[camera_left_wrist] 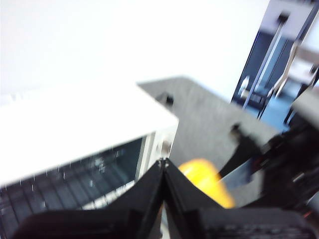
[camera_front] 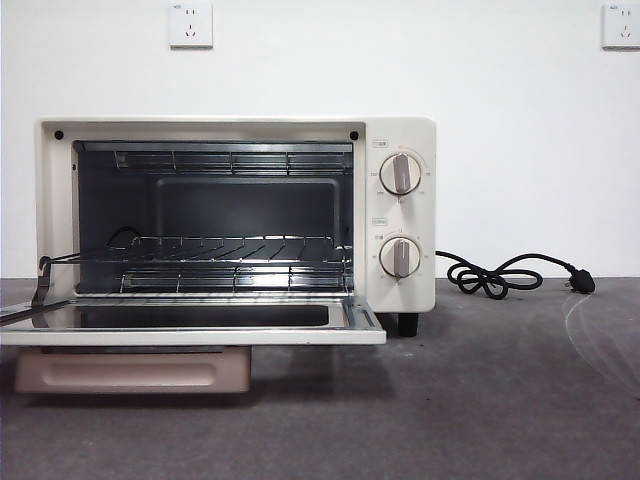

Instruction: Take the corn from the table,put the corn in the oven

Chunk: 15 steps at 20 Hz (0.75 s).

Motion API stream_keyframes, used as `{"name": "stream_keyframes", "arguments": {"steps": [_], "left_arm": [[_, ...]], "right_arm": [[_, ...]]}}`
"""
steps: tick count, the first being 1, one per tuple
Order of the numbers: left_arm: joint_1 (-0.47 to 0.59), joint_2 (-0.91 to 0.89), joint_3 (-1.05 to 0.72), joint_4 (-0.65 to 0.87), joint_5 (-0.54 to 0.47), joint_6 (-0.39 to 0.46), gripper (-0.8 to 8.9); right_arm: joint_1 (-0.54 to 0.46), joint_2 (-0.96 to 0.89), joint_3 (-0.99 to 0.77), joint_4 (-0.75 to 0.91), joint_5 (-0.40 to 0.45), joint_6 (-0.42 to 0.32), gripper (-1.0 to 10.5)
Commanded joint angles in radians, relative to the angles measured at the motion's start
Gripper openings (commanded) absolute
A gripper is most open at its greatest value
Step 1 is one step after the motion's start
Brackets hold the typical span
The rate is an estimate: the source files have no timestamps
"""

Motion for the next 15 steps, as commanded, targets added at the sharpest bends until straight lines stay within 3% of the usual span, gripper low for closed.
{"name": "stream_keyframes", "arguments": {"steps": [1, 6, 15], "left_arm": [[-0.003, -0.013, 0.028, 0.0, -0.003, -0.01, -0.06], [-0.003, -0.014, 0.102, -0.038, -0.004, 0.0, -0.06], [-0.003, -0.015, 0.172, -0.077, -0.059, 0.034, -0.06]], "right_arm": [[0.043, 0.071, 0.05, 0.006, 0.109, -0.136, -0.1], [0.09, 0.208, 0.13, 0.006, 0.273, -0.265, -0.1], [0.09, 0.412, 0.189, 0.027, 0.485, -0.39, -0.1]]}}
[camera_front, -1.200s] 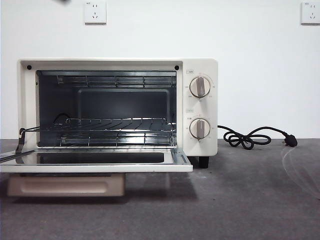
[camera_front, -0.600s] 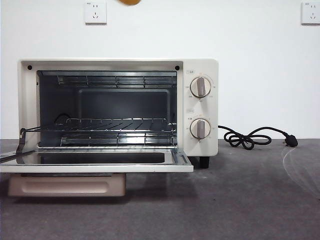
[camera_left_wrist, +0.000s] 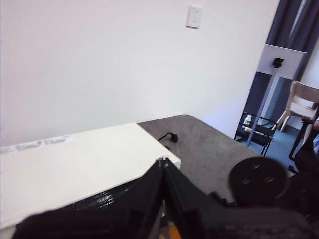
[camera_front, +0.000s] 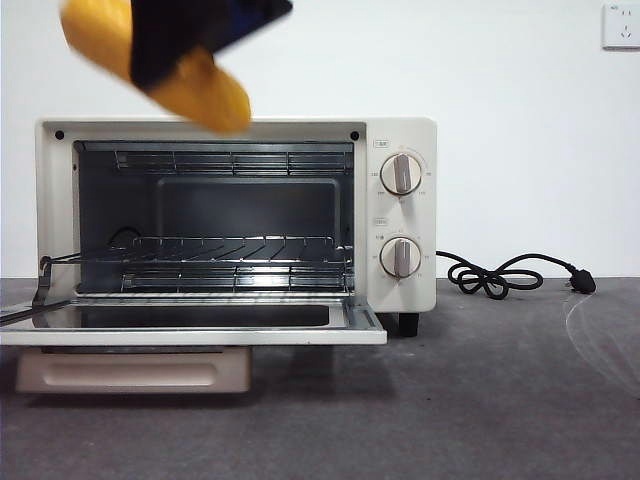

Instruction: Take the corn from the table,put the corn in the oven

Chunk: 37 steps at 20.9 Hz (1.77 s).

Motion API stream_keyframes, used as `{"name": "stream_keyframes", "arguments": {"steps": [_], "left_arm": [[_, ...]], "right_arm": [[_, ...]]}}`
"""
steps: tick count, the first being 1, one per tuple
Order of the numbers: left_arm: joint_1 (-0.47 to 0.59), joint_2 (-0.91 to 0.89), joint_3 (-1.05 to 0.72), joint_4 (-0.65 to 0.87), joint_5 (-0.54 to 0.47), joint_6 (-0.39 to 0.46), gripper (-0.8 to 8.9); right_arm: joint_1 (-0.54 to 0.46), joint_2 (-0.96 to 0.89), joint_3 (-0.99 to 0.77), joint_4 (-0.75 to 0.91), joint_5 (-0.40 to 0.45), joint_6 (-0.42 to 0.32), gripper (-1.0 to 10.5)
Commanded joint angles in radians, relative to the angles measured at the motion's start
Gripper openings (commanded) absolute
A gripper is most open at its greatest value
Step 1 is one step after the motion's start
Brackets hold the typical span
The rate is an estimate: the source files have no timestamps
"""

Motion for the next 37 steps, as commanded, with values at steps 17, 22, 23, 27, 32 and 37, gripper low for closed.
{"name": "stream_keyframes", "arguments": {"steps": [17, 22, 23, 27, 32, 37], "left_arm": [[-0.003, -0.001, 0.013, -0.044, -0.084, 0.044, -0.06], [-0.003, -0.001, 0.013, -0.053, -0.084, 0.051, -0.06], [-0.003, -0.001, 0.013, -0.057, -0.084, 0.051, -0.06], [-0.003, -0.001, 0.013, -0.063, -0.084, 0.054, -0.06], [-0.003, -0.001, 0.013, -0.063, -0.084, 0.054, -0.06], [-0.003, 0.0, 0.013, -0.063, -0.084, 0.054, -0.06]], "right_arm": [[-0.027, 0.304, 0.036, 0.351, 0.312, -0.254, -0.1], [-0.042, 0.35, 0.042, 0.423, 0.378, -0.305, 0.1], [-0.047, 0.356, 0.043, 0.425, 0.377, -0.312, 0.1], [-0.07, 0.372, 0.055, 0.426, 0.382, -0.315, 0.1], [-0.101, 0.385, 0.064, 0.421, 0.382, -0.315, 1.3], [-0.113, 0.385, 0.064, 0.414, 0.373, -0.315, 1.3]]}}
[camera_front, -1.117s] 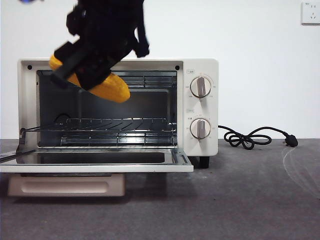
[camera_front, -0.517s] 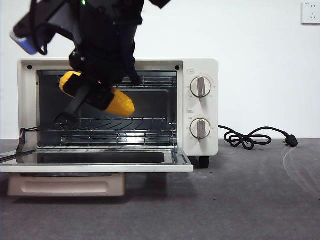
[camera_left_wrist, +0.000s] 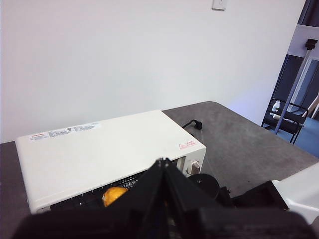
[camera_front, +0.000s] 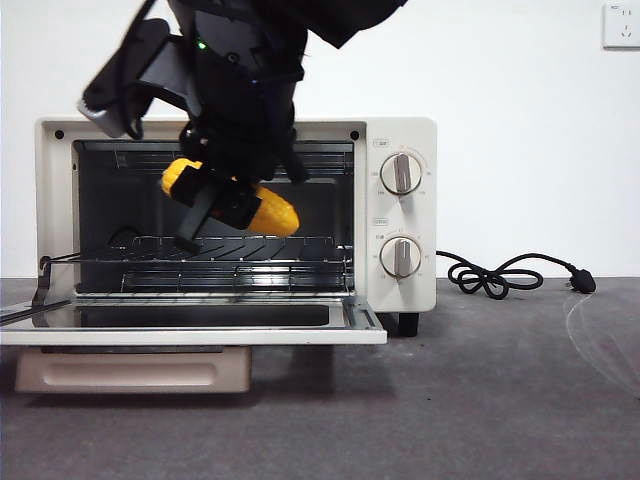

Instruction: Take the corn from the table,put the corn in the oven

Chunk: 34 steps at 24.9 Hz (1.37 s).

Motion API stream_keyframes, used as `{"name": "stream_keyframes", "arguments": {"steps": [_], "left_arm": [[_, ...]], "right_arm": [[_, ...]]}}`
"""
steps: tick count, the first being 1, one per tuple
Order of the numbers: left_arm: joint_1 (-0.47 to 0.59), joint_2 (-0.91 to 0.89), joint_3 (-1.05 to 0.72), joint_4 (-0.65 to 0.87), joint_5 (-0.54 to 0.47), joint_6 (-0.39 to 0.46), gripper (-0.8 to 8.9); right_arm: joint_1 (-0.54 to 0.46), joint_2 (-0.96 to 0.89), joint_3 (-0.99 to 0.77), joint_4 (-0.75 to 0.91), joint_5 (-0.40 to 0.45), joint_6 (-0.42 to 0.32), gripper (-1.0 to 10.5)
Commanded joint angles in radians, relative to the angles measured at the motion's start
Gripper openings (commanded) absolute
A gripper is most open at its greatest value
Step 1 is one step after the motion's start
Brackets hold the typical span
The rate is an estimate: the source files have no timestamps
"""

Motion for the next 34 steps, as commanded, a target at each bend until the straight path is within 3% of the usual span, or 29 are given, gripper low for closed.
{"name": "stream_keyframes", "arguments": {"steps": [1, 6, 12, 16, 28, 34], "left_arm": [[-0.003, -0.002, 0.003, 0.003, -0.003, 0.012, -0.06], [-0.003, 0.0, 0.003, 0.001, -0.003, 0.012, -0.06], [-0.003, 0.0, 0.003, -0.019, -0.003, 0.012, -0.06], [-0.003, 0.0, 0.003, -0.022, -0.003, 0.012, -0.06], [-0.003, 0.0, 0.003, -0.022, -0.005, 0.017, -0.06], [-0.003, 0.0, 0.003, -0.022, -0.055, 0.023, -0.06]], "right_arm": [[0.004, 0.014, 0.006, 0.003, -0.005, -0.003, 1.4], [0.004, 0.014, 0.006, 0.004, -0.011, -0.002, 2.9], [0.004, 0.014, 0.006, 0.004, -0.004, 0.015, 3.0], [0.004, 0.014, 0.006, 0.005, 0.018, 0.025, 4.3], [0.043, -0.011, 0.006, 0.01, 0.106, 0.06, 4.4], [0.108, -0.061, 0.006, -0.004, 0.122, 0.103, 4.4]]}}
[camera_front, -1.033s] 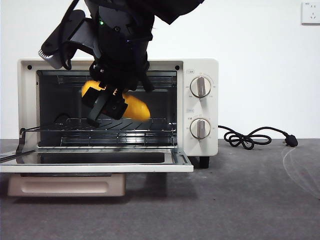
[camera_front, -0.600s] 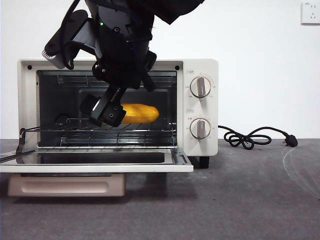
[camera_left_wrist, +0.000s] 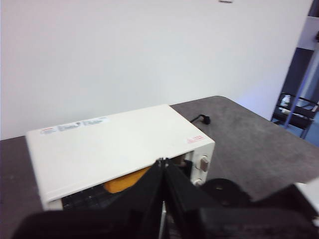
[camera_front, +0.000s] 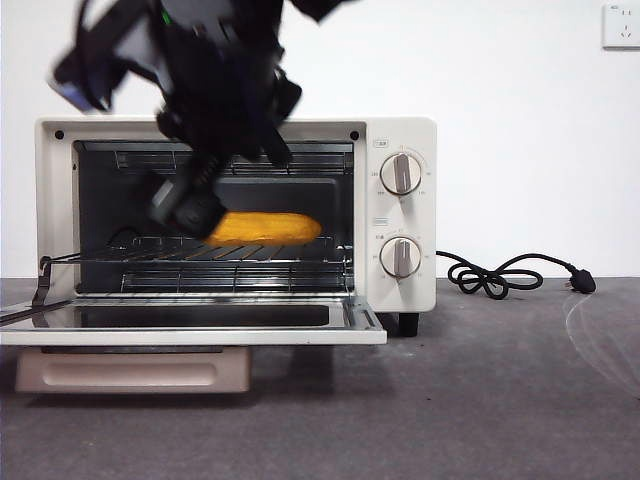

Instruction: Take the corn from the table,put the corn in the oven

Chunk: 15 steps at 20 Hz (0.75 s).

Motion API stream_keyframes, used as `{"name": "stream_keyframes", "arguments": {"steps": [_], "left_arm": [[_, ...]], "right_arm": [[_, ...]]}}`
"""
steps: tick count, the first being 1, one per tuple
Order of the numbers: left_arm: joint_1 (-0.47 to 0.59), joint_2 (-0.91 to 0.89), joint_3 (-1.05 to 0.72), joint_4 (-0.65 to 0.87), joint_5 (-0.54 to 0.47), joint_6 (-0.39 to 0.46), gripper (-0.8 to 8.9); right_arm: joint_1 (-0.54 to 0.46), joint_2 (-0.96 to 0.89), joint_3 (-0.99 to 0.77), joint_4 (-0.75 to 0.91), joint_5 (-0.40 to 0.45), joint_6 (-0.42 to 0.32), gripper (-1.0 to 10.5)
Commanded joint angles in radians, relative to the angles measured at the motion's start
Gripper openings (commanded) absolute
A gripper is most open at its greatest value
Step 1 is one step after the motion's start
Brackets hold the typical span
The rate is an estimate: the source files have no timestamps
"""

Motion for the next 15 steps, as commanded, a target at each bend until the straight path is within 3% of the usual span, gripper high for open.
{"name": "stream_keyframes", "arguments": {"steps": [1, 5, 12, 15], "left_arm": [[-0.003, 0.0, 0.003, 0.002, -0.021, 0.014, -0.06], [-0.003, 0.001, 0.003, 0.002, -0.034, 0.025, -0.06], [-0.003, 0.058, 0.003, -0.007, -0.19, 0.08, -0.06], [-0.003, 0.122, 0.003, -0.017, -0.266, 0.12, -0.06]], "right_arm": [[0.038, -0.04, 0.005, -0.012, 0.008, 0.053, 4.4], [0.094, -0.095, 0.005, -0.101, 0.008, 0.125, 4.4], [0.19, -0.219, 0.005, -0.364, 0.005, 0.311, 4.3], [0.215, -0.288, 0.005, -0.47, -0.001, 0.376, 3.0]]}}
